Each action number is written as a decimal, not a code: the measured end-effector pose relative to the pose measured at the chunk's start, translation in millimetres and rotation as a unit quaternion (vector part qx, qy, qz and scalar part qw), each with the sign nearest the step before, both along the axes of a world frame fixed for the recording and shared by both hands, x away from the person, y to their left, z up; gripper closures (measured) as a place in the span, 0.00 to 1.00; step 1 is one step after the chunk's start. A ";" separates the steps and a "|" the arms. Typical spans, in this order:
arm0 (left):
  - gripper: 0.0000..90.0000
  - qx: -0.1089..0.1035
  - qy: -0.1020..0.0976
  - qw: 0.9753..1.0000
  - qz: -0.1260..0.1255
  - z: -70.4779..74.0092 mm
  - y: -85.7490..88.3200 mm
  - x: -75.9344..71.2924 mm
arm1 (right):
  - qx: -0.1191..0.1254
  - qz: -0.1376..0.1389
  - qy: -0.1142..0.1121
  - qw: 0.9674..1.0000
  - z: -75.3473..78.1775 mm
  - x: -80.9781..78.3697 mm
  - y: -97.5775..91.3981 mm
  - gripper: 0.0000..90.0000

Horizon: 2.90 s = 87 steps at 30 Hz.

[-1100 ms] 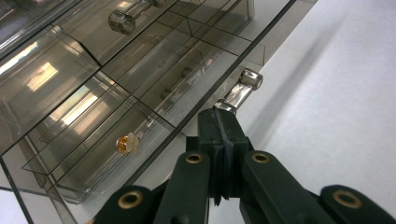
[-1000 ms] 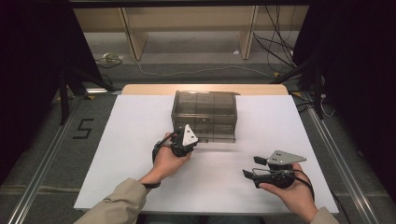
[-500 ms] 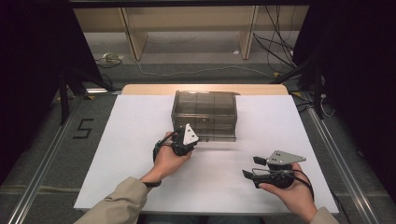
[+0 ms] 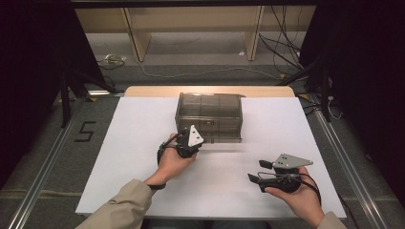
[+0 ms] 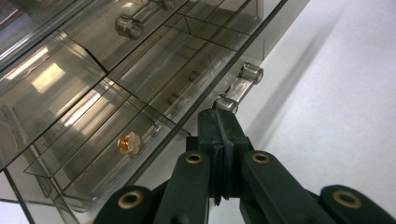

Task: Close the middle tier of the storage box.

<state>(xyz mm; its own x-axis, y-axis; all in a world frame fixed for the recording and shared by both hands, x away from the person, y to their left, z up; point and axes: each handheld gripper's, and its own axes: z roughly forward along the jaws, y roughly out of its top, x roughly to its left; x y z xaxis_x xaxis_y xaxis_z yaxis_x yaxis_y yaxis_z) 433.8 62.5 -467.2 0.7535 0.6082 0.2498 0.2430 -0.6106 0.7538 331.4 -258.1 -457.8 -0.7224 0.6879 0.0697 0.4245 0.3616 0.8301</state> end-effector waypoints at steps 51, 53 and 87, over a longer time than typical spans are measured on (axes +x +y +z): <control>1.00 0.014 -0.006 1.000 0.018 7.0 -4.6 26.2 | 0.002 0.001 0.002 1.000 -1.0 0.3 0.2 0.36; 1.00 0.012 -0.005 1.000 0.019 7.1 -5.0 27.2 | 0.003 0.000 0.003 1.000 -0.9 0.2 0.1 0.36; 1.00 0.026 -0.013 0.999 0.035 8.5 -7.6 45.7 | 0.003 -0.001 0.002 1.000 -0.3 -0.2 -1.4 0.36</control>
